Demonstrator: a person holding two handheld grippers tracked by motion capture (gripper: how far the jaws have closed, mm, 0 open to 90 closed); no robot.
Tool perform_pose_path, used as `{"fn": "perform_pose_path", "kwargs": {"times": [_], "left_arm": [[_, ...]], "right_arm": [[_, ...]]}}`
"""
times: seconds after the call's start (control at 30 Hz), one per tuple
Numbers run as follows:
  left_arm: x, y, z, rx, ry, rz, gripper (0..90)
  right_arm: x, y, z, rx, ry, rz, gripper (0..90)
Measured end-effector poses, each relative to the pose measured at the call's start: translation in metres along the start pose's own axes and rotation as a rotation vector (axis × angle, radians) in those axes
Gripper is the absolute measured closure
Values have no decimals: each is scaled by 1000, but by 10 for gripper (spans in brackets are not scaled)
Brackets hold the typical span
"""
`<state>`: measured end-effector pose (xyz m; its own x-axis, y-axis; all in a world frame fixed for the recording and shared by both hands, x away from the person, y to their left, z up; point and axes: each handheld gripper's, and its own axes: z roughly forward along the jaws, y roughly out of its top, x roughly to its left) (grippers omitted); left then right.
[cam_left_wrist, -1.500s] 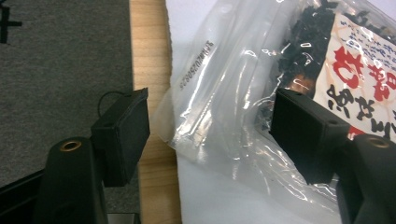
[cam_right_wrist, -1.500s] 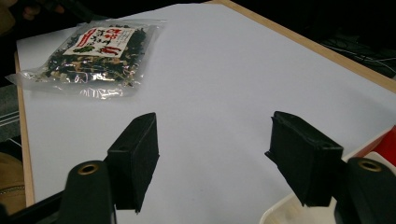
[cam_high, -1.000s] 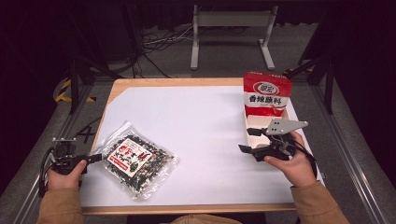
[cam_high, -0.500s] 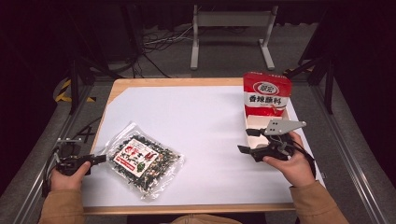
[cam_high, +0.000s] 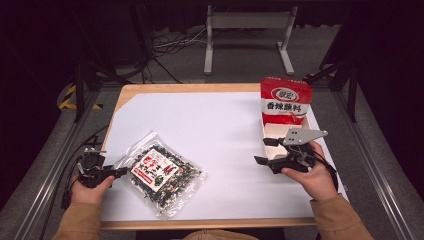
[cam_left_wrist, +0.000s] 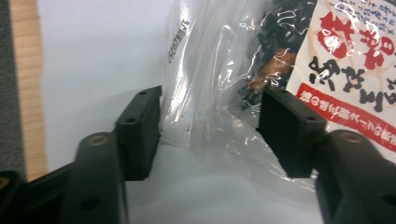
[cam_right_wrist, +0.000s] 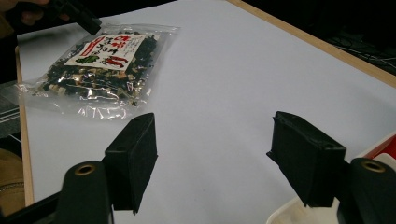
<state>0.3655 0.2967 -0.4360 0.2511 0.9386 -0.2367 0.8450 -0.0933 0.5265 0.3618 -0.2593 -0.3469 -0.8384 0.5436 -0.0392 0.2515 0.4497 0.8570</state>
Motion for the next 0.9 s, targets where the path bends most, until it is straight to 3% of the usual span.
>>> {"fn": "perform_pose_path", "kwargs": {"times": [0.2,0.67,0.7,0.9], "left_arm": [[-14,0,2,-33,32,38,667],[-14,5,5,-90,7,24,845],[-14,5,5,-90,1,24,900],[-17,9,4,-115,-10,47,900]], "right_arm": [[-1,-1,0,1,1,1,314],[0,-3,2,7,6,1,314],[-1,-3,2,6,5,2,314],[-1,-3,2,2,3,4,314]]}}
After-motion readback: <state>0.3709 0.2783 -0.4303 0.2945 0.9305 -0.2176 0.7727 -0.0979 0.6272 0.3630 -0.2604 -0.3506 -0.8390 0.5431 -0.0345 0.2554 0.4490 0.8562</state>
